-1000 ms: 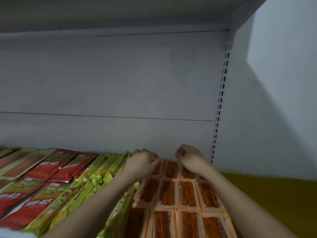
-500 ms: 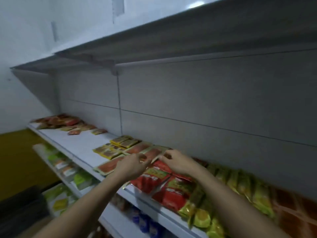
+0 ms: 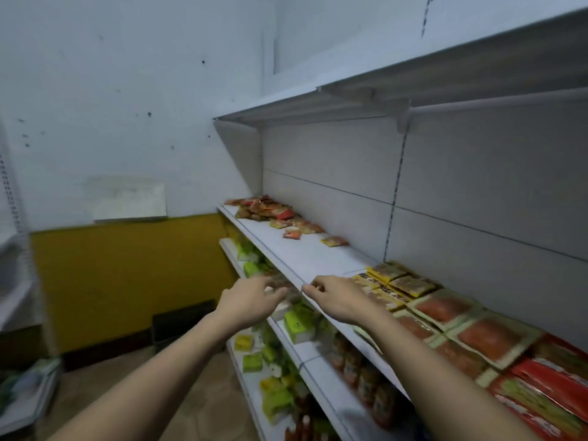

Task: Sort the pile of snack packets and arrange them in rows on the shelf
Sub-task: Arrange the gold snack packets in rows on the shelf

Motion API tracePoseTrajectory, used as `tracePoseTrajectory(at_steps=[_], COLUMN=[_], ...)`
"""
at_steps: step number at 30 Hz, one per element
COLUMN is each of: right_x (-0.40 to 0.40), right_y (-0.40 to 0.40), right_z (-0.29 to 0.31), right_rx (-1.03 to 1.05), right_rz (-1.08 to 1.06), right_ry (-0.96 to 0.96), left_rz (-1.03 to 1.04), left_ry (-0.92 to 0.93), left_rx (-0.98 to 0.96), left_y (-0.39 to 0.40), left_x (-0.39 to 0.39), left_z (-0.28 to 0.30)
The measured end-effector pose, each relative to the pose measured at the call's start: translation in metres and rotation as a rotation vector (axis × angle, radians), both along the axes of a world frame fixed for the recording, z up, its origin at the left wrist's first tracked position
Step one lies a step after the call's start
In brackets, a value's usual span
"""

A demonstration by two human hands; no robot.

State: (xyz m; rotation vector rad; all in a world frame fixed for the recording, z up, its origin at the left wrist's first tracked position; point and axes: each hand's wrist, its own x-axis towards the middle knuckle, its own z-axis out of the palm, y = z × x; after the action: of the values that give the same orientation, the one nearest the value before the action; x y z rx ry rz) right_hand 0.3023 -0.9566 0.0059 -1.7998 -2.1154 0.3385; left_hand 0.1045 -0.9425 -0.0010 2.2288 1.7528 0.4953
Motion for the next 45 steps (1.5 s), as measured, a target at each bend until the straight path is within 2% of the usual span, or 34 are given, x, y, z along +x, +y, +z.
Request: tracePoseTrajectory(at_steps=[6, 14, 23, 33, 41, 45], right_x=[-0.057, -0.101, -0.131, -0.194, -0.271, -0.284], right_y=[0.111, 0.288, 0.443, 0.617, 0.748, 0.794], right_z=[-0.019, -0.038, -0.050, -0.077, -0.101, -0.112], right_rx=[-0.033, -0.067, -0.093, -0.127, -0.079, -0.008], right_rz=[0.049, 0.101, 0.085, -0.024, -0.159, -0.248], right_ry=[0.019, 0.116, 0.090, 0.090, 0.211, 0.295], left_rz=[0.058, 0.119, 0.123, -0.014, -0.136, -0.181], left_ry=[0.002, 0.049, 0.017, -0.055, -0.149, -0.187], left_rx=[-0.020, -0.020, -0.073, -0.061, -0.108, -0.124], left_y=[0.095, 0.265, 0.428, 0.614, 0.749, 0.811], left_x=[-0.051, -0.085, -0.123, -0.179, -0.250, -0.258], left_z=[-0.018, -0.035, -0.050, -0.075, -0.105, -0.113])
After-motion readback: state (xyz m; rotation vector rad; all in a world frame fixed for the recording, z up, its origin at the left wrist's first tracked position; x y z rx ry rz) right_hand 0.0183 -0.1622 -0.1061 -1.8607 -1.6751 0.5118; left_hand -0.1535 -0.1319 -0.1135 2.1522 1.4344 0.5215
